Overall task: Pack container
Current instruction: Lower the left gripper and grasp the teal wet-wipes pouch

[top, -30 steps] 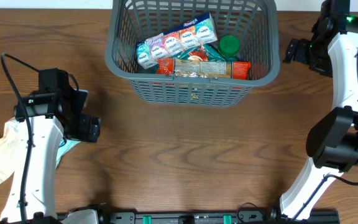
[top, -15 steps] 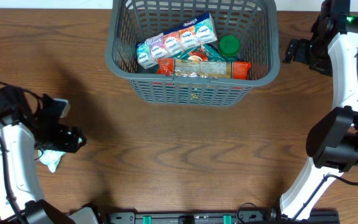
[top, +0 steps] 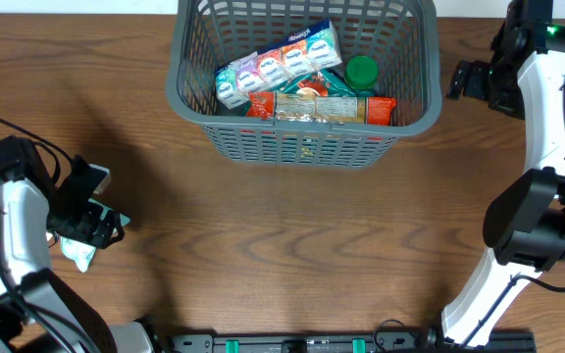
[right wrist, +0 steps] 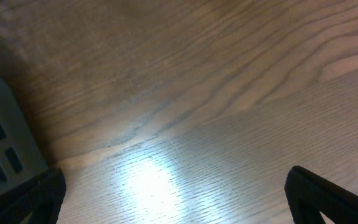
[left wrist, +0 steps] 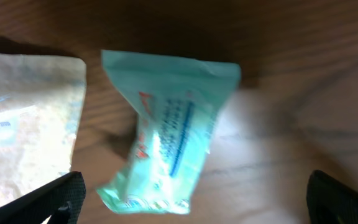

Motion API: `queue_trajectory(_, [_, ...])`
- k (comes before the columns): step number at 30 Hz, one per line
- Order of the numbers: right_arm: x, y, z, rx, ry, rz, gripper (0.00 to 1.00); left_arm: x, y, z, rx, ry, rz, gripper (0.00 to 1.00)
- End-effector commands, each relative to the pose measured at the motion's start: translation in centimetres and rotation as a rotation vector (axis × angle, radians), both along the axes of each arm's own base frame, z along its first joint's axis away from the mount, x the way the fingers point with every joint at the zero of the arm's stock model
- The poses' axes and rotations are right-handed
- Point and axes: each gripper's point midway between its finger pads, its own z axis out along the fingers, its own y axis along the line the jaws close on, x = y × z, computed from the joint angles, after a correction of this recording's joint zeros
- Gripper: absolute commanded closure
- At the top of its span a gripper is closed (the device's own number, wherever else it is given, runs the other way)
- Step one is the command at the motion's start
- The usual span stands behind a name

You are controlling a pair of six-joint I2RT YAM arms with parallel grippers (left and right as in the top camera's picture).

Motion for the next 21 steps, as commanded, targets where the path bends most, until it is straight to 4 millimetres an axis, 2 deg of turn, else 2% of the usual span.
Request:
queue_trajectory(1, [-0.1,-0.3,-0.1,0.001,0.004,0.003,0.01,0.0,1.1,-1.0,0.039,0.030,-0.023,0.01])
queue_trajectory(6, [-0.2,-0.3,-0.1,0.001,0.005,0.002,0.01,1.0,2.5,-2.1,0.087,0.022,-0.017,0.01])
queue_trajectory(10, [0.0,-0.4,0.0,0.000,-0.003,-0.001,0.01,1.3,2.9,-2.8,0.092,0.026,-0.014,0.01])
queue_trajectory(21, [0.4,-0.4,0.0,-0.003,-0.018,-0.001,0.01,0.3,3.0,-3.7,0.091,0.091,-0.014,0.01])
